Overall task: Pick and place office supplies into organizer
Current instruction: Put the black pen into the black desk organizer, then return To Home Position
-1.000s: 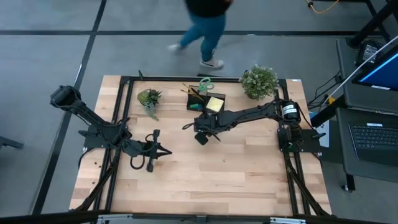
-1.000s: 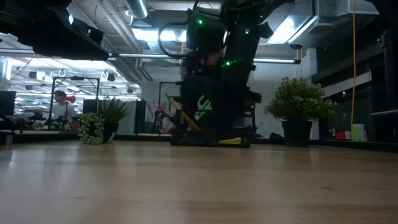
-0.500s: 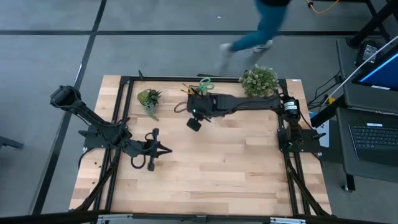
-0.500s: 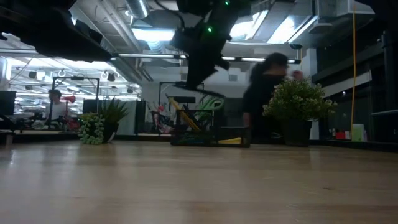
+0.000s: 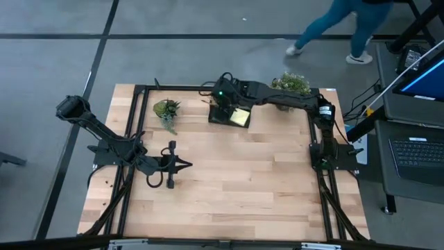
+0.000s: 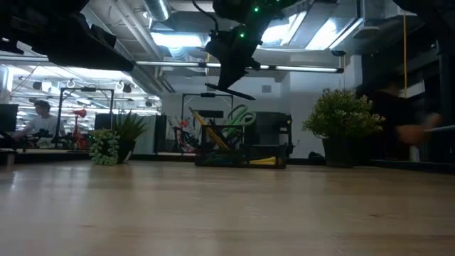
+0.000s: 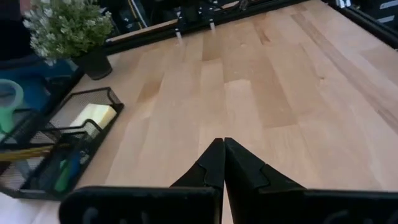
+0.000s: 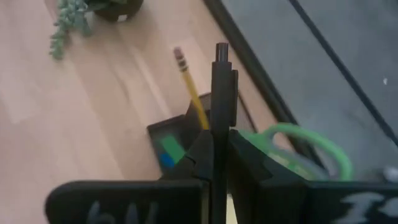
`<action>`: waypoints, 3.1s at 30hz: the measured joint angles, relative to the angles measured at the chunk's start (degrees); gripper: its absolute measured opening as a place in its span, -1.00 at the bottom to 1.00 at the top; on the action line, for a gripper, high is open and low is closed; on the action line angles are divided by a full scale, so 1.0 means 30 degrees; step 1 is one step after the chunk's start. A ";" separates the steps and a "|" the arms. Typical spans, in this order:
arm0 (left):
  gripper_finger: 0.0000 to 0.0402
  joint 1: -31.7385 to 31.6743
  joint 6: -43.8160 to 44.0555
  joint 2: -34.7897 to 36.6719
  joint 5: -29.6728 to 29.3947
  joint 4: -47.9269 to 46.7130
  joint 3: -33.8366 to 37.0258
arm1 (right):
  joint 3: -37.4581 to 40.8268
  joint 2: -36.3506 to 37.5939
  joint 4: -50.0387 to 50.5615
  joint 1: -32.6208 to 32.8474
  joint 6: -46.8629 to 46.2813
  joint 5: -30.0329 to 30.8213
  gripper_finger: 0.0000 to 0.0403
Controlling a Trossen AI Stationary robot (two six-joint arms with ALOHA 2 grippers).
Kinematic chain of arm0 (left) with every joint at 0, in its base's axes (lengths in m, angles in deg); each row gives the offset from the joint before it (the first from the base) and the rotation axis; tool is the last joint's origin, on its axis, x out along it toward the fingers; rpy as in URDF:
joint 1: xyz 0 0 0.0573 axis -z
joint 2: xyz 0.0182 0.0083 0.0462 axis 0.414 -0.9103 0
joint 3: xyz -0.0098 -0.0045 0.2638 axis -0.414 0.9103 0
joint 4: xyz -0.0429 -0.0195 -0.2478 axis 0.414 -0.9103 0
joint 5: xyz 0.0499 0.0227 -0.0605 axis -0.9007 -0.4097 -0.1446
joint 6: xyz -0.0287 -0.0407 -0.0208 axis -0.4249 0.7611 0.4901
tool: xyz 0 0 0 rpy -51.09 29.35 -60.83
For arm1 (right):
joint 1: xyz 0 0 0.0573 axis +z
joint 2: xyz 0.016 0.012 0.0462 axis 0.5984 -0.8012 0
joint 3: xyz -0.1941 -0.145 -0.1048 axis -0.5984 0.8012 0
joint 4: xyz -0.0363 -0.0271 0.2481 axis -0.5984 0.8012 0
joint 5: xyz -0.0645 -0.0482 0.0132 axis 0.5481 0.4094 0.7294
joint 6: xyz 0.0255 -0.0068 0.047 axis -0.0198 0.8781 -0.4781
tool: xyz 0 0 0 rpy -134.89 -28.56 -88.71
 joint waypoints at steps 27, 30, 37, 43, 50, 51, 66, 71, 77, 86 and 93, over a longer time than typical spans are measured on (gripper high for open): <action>-0.99 -0.0017 -0.0495 0.0000 -0.1834 0.0007 0.0000 | 0.7016 -0.0007 -1.4557 -0.2017 0.3913 -0.1500 -0.87; -0.99 -0.0017 -0.0202 0.0000 -0.1834 0.0007 0.0000 | 0.8613 -0.0007 -1.7630 -0.2308 0.3908 -0.1759 -0.87; -0.99 -0.0017 0.0139 0.0000 -0.1834 0.0000 0.0000 | 1.1184 -0.0007 -2.1165 -0.2371 0.3702 -0.2080 -0.87; -0.99 -0.0017 0.0175 0.0000 -0.1834 0.0000 0.0000 | 1.2278 -0.0007 -2.2835 -0.2393 0.2859 -0.2073 -0.87; -0.99 -0.0017 0.0358 0.0000 -0.1834 0.0000 0.0000 | 1.2364 -0.0007 -2.2359 -0.2393 0.1830 -0.2379 -0.76; -0.99 -0.0018 0.0358 0.0000 -0.1834 0.0000 0.0000 | 1.2364 -0.0014 -2.2246 -0.2403 0.1746 -0.2655 -0.70; -0.99 -0.0021 0.0350 0.0000 -0.1834 0.0007 0.0000 | 1.2368 0.0690 -2.1589 -0.2386 0.1811 -0.3289 -0.28; -0.99 -0.0017 0.0259 0.0007 -0.1964 0.0152 0.0000 | 1.2356 0.2075 -2.0597 -0.2379 0.1794 -0.3282 -0.28; -0.99 -0.0017 -0.1229 0.0101 -0.1958 0.1374 -0.0007 | 1.2349 0.4381 -1.8031 -0.1859 0.2024 -0.3216 -0.59; -0.99 -0.1351 -0.4073 0.3986 0.1075 0.0392 -0.0007 | 1.2342 0.7743 -1.4271 0.0382 0.3681 -0.3222 -0.97; -0.99 -0.5126 -0.4349 0.7422 0.5592 -0.1530 0.0291 | 1.4562 0.9495 -1.5584 0.2109 0.3290 -0.3304 -0.98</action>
